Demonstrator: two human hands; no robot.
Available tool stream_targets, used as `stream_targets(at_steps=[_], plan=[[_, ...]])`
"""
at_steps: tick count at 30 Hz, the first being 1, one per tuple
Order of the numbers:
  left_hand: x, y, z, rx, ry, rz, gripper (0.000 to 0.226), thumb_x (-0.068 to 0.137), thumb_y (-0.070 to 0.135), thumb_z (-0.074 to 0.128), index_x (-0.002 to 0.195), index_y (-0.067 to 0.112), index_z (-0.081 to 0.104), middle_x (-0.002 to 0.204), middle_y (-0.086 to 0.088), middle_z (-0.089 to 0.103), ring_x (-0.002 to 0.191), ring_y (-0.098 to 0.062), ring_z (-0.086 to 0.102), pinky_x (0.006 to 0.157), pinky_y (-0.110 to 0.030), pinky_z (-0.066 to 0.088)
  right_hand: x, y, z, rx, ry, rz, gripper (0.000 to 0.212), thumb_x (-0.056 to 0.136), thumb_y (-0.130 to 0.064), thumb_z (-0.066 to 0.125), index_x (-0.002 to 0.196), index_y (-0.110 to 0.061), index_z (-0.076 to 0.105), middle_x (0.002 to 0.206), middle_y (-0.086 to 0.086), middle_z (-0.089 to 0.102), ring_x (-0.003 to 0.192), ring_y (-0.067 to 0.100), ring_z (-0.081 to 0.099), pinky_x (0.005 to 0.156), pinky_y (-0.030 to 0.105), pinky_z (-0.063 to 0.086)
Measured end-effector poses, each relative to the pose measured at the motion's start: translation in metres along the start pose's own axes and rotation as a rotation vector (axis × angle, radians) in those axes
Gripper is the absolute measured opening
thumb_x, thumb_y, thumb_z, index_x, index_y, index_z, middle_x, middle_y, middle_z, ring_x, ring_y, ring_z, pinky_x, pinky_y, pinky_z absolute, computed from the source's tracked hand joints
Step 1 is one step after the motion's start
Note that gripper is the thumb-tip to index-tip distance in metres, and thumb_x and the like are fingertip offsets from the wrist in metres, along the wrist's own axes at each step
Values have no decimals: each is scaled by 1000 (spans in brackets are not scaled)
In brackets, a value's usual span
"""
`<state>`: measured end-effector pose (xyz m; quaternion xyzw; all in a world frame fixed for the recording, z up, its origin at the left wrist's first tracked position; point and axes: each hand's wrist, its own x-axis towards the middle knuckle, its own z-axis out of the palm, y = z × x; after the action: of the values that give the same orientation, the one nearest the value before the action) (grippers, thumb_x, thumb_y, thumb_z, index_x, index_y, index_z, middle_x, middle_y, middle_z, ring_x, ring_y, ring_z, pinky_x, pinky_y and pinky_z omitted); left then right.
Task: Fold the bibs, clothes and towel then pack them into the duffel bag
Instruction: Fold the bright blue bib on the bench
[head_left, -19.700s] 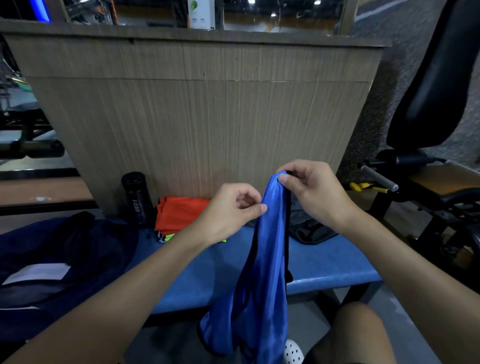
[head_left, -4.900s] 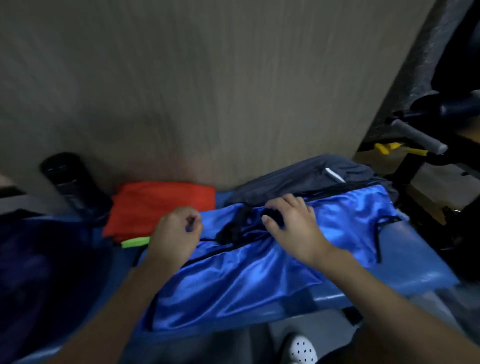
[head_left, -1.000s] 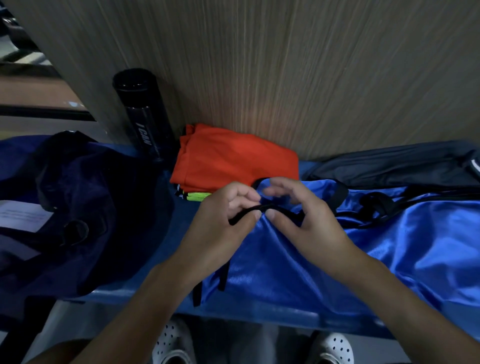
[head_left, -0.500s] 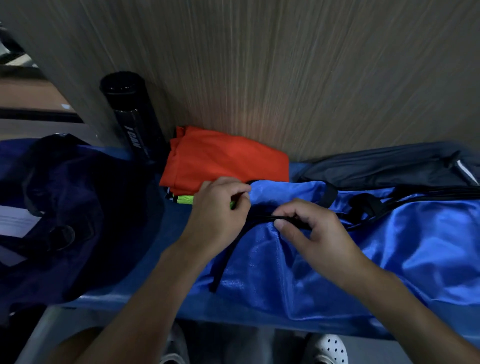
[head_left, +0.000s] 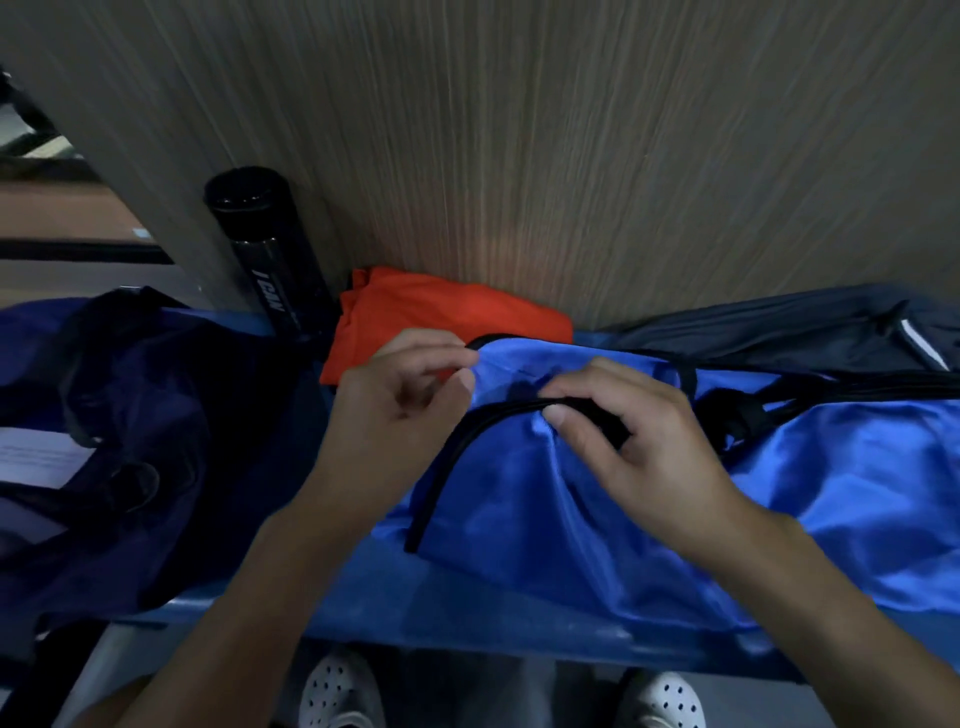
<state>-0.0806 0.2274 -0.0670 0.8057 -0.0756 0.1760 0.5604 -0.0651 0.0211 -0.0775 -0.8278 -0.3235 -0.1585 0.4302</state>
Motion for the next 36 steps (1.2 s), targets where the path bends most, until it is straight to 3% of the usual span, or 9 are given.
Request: stream_targets(at_steps=[2, 8, 13, 16, 22, 25, 30, 33, 36], plan=[[-5, 4, -14, -35, -30, 38, 11, 83, 27, 70, 92, 23, 74, 101, 10, 69, 82, -18, 64, 76, -17, 48, 7, -9, -3, -67, 0, -87, 12, 95, -16, 62, 104, -10, 68, 93, -6, 63, 86, 9, 61, 80, 24, 47], [-23, 4, -32, 1, -100, 45, 18, 72, 35, 76, 87, 26, 74, 96, 9, 72, 90, -6, 68, 85, -14, 47, 21, -24, 12, -3, -60, -111, 13, 97, -15, 62, 108, -13, 69, 90, -5, 62, 81, 13, 60, 73, 34, 49], [-28, 0, -41, 19, -89, -77, 9, 80, 11, 80, 83, 19, 76, 88, 8, 73, 85, -4, 68, 81, -14, 48, 30, -32, 34, 40, -86, -101, 14, 95, -16, 64, 107, -12, 69, 94, -5, 67, 88, 10, 64, 79, 29, 50], [-30, -7, -51, 107, -61, -131, 15, 82, 3, 76, 78, 18, 76, 84, 6, 73, 79, -6, 68, 74, -14, 50, 28, -27, 46, 80, -160, 51, 24, 92, -24, 67, 117, -21, 65, 86, -19, 63, 82, 2, 62, 77, 19, 48], [-33, -47, -93, 426, -79, -360, 11, 85, 13, 76, 74, 11, 74, 66, -7, 68, 62, -25, 63, 62, -41, 52, 11, -7, 57, 156, -500, 328, 44, 89, -23, 70, 128, -31, 53, 88, -10, 69, 85, 7, 64, 81, 32, 50], [-33, -55, -90, 431, -76, -383, 17, 89, 20, 72, 74, 12, 73, 66, -8, 68, 64, -29, 64, 60, -43, 52, 2, -3, 63, 65, -569, 321, 40, 90, -20, 69, 127, -32, 56, 99, -17, 63, 92, 9, 62, 87, 37, 50], [-31, -64, -81, 501, -1, -371, 34, 93, 21, 66, 72, -5, 64, 62, -18, 60, 47, -12, 42, 44, -22, 34, -5, 5, 54, -188, -430, 109, 35, 85, -33, 71, 119, -32, 62, 110, -26, 54, 108, 5, 51, 96, 32, 34], [-33, -73, -82, 577, 18, -391, 28, 94, 18, 63, 76, -3, 64, 66, -16, 64, 55, -27, 56, 55, -36, 47, -14, 8, 41, -278, -429, 136, 42, 84, -33, 74, 123, -33, 58, 108, -24, 47, 105, 2, 46, 92, 28, 31], [-35, -77, -79, 630, 37, -388, 18, 94, 11, 60, 78, 5, 64, 67, -7, 65, 63, -25, 62, 61, -44, 51, -20, 10, 28, -374, -556, 244, 51, 84, -45, 69, 130, -39, 48, 107, -25, 44, 107, -3, 39, 102, 28, 27]])
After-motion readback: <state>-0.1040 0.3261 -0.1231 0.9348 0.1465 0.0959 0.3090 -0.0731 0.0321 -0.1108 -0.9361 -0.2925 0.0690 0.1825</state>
